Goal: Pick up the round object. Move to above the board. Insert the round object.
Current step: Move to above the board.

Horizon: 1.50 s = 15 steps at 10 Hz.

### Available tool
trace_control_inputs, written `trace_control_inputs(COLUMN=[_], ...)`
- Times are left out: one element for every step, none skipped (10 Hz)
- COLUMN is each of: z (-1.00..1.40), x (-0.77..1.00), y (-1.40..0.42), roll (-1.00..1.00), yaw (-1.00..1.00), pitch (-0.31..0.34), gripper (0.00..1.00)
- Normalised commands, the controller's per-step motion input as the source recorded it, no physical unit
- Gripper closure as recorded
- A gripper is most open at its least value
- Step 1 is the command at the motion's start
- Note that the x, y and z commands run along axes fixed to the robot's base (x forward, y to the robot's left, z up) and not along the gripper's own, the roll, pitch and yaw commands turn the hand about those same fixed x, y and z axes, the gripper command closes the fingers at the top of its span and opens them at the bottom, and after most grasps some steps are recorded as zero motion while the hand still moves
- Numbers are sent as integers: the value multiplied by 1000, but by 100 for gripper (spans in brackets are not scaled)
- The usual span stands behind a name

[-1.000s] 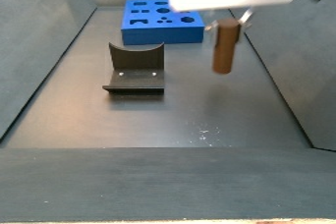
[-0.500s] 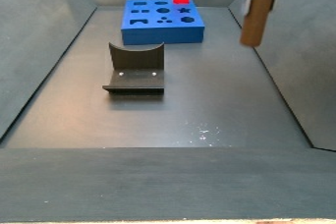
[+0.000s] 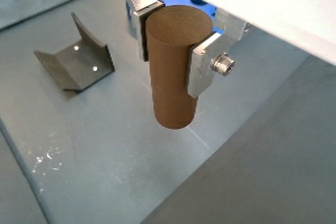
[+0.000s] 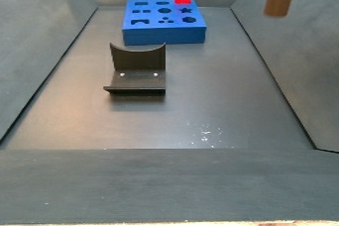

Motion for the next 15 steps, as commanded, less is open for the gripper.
trace_control_inputs(z=[821, 649, 486, 329, 159, 130, 123, 122, 128, 130, 130, 132, 130, 134, 124], x=[-205, -157, -122, -106, 601, 604, 637, 646, 644, 643, 649, 666, 678, 689, 620], y=[-62, -45, -34, -29, -1000, -1000, -1000, -1000, -1000, -1000, -1000, -1000, -1000, -1000, -842], roll=[135, 114, 94, 75, -415, -416, -264, -253, -119, -75, -40, -53, 3, 1, 47], yaw=[27, 28, 28, 29, -519, -504, -301, -215, -66, -37, -10, -4, -1, 1, 5], pitch=[29, 78, 119, 149, 24, 17, 121, 135, 117, 110, 126, 144, 171, 183, 220], gripper=[100, 100, 100, 100, 100, 100, 100, 100, 100, 100, 100, 100, 100, 100, 100])
